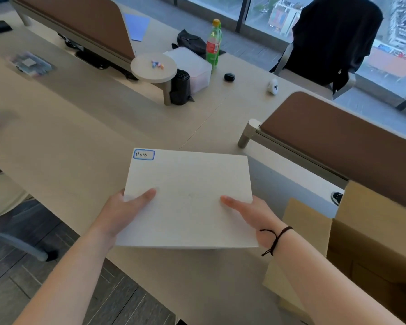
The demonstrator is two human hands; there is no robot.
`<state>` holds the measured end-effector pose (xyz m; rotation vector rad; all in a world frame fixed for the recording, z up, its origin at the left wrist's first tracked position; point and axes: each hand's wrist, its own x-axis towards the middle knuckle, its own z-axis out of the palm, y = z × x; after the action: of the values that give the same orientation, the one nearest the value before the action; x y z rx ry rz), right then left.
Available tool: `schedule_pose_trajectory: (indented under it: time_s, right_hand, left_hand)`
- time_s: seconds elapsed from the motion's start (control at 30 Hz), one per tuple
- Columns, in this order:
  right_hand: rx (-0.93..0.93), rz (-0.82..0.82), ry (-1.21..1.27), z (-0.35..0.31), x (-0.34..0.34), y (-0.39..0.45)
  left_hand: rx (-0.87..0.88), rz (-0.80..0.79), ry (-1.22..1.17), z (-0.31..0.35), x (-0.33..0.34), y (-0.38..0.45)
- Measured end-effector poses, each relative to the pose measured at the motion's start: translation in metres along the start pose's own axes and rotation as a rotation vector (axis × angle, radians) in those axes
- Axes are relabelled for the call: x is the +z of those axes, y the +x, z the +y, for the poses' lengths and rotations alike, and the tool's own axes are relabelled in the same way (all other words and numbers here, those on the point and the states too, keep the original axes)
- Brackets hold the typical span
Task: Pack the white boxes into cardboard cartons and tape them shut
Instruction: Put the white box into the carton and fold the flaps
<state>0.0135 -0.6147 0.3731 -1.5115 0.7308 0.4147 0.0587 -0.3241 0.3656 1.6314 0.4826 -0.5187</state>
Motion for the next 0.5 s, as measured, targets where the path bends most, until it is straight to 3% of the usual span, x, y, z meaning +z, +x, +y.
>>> schedule_pose_trajectory:
  time_s: [0.33,0.5]
  right_hand:
    - [-0.072,0.081,0.096,-0.050,-0.041,-0.058]
    - [-0.113,0.133,0.112,-0.055,-0.075,-0.095]
  left_hand:
    - [0.218,-0.100,0.220,0.110,0.025,-0.050]
    - [0.279,-0.147,0.301,0.134,0.052,-0.075]
